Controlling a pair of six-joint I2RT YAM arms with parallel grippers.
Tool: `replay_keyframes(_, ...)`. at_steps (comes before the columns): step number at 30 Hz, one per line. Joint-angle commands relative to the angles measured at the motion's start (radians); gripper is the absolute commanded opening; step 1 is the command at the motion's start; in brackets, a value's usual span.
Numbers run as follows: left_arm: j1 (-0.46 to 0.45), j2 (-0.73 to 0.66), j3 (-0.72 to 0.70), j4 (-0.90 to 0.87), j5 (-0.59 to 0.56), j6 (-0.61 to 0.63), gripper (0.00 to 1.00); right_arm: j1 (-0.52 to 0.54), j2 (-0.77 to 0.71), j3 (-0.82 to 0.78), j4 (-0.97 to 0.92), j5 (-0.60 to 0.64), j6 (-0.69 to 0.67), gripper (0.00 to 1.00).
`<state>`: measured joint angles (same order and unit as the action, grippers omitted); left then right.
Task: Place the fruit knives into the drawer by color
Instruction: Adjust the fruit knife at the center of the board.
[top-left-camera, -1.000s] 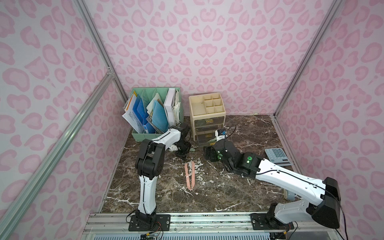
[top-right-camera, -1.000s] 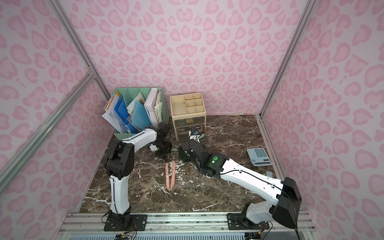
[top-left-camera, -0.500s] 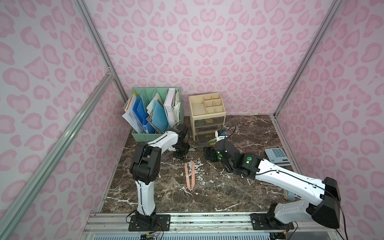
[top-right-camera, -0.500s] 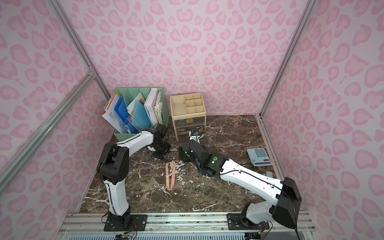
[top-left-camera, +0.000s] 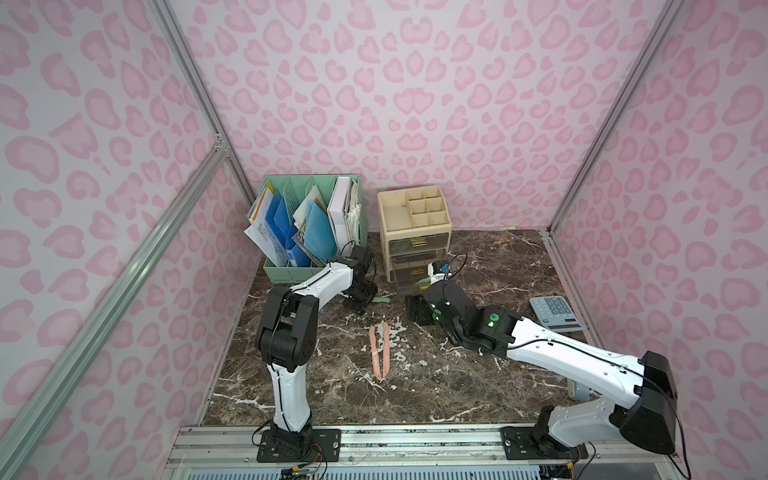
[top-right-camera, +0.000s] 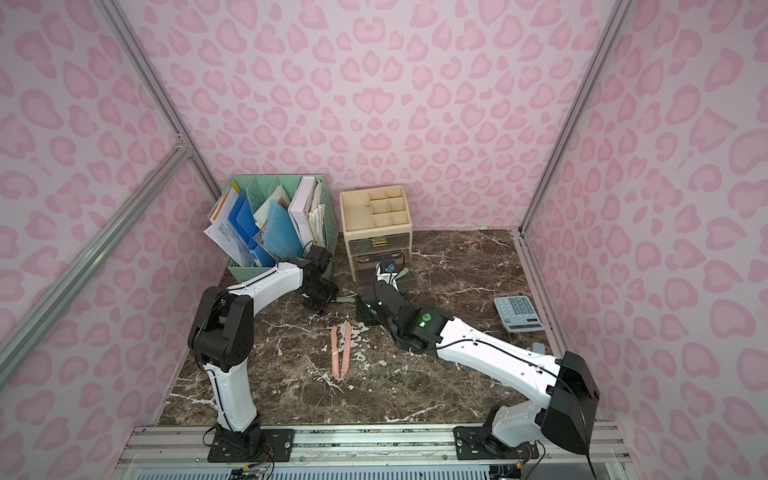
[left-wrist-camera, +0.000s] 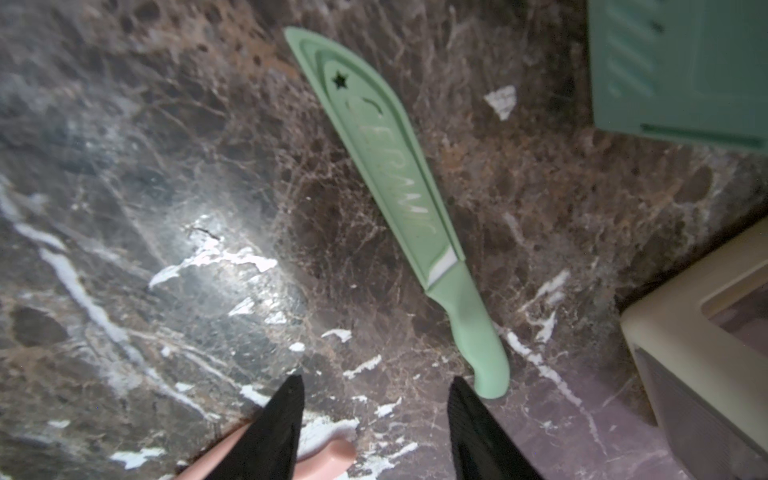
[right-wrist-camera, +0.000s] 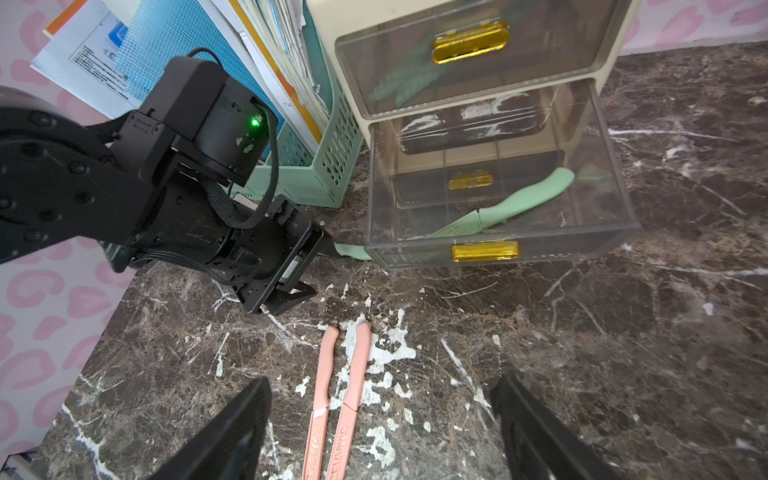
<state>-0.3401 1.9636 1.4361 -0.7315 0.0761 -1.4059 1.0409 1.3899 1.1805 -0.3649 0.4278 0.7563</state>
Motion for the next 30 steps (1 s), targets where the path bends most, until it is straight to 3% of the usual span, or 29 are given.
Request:
replay_keyframes(1,-0.004,0.001,0.012,-0.001,-0.035,0.076,0.57,0.002,0.001,0.005,0.004,0.005,0.011,0.87)
replay_keyframes(6,-0.009,0.035,0.012,0.027,-0.040,0.113,0.56,0.002,0.004,0.006,-0.004,0.001,0.013,0.87)
replay_keyframes(14,-0.019,0.055,-0.038,0.150,-0.039,0.031,0.56,0.002,-0.003,-0.004,-0.021,0.002,0.024,0.86)
replay_keyframes(24,-0.023,0.059,-0.014,0.138,-0.064,0.004,0.55,-0.001,-0.005,-0.009,-0.022,0.011,0.025,0.86)
replay_keyframes(30,-0.021,0.157,0.111,0.012,-0.008,-0.024,0.56,-0.004,-0.005,-0.008,-0.022,0.011,0.020,0.85)
